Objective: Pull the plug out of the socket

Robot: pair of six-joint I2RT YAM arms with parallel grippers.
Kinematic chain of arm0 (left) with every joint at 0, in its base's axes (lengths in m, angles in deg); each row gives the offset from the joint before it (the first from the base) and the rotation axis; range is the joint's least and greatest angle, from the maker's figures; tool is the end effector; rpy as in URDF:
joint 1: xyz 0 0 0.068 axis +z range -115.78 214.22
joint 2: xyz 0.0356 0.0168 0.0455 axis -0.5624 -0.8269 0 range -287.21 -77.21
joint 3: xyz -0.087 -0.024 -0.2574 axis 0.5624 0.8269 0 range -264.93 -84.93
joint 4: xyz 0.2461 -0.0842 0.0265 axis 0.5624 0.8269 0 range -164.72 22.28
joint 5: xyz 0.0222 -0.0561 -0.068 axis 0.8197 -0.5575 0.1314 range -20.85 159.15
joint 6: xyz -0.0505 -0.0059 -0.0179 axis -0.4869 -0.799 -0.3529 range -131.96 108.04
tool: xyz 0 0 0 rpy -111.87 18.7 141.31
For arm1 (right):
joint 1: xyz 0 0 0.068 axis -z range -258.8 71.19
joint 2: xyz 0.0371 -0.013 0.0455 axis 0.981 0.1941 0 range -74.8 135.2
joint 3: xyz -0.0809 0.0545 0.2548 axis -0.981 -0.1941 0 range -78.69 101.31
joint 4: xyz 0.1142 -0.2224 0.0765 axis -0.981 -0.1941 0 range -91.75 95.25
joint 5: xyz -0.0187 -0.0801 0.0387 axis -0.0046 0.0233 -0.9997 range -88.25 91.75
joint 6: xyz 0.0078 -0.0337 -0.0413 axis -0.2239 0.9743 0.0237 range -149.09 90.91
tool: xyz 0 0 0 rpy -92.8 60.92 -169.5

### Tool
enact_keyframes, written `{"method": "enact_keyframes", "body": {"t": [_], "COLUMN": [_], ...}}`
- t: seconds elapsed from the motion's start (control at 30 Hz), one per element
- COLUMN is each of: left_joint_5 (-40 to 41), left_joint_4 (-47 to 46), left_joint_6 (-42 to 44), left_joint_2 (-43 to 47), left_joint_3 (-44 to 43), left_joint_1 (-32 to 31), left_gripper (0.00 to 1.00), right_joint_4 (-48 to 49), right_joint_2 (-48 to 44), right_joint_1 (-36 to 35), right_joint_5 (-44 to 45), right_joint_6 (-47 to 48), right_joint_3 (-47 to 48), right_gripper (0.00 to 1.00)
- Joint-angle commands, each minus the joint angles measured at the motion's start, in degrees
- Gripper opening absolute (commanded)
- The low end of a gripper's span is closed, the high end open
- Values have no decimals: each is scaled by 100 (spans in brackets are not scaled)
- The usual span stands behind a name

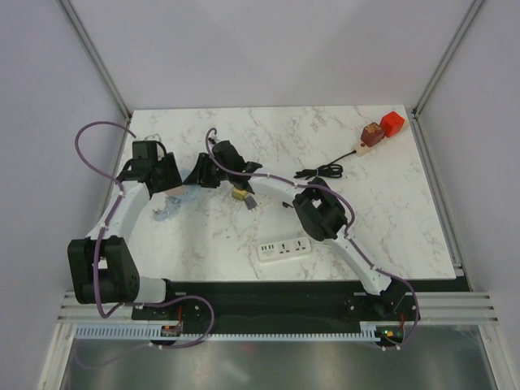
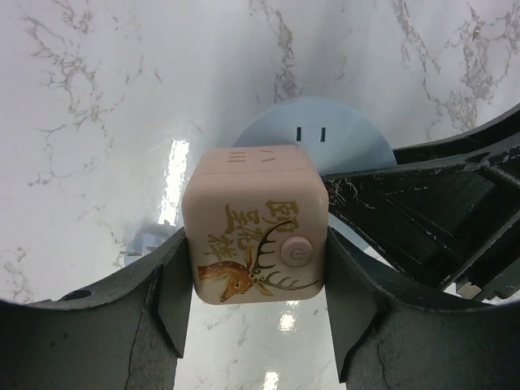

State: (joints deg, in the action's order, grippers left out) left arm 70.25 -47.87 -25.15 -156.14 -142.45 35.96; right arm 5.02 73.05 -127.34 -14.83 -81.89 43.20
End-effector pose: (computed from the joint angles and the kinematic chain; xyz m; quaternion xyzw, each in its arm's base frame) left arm 0.2922 0.0096 0.2572 -0.1247 0.9260 -0.0266 0.3553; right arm 0.3811 0.4467 0.1530 -0.0449 0.8423 0.4821 0.2368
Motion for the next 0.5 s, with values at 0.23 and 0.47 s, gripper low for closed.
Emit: {"method": "enact_keyframes", "body": {"t": [0.23,0.47], "left_joint_5": [-550,-541], "left_joint_4": [-830,-910], "left_joint_6": [-219,-280], "left_joint_2": [739,871], "left_joint_3": [30,135], "left_joint_1": [-191,-183], "left_gripper": [2,2], "right_joint_4": [-1331,-1304], "right_joint_2": [938,1061], "right_joint_1": [-148,-69], "right_joint_5": [974,753], "right_joint_6": [-63,-450], "right_joint_3": [476,503], "right_gripper": [0,0]}}
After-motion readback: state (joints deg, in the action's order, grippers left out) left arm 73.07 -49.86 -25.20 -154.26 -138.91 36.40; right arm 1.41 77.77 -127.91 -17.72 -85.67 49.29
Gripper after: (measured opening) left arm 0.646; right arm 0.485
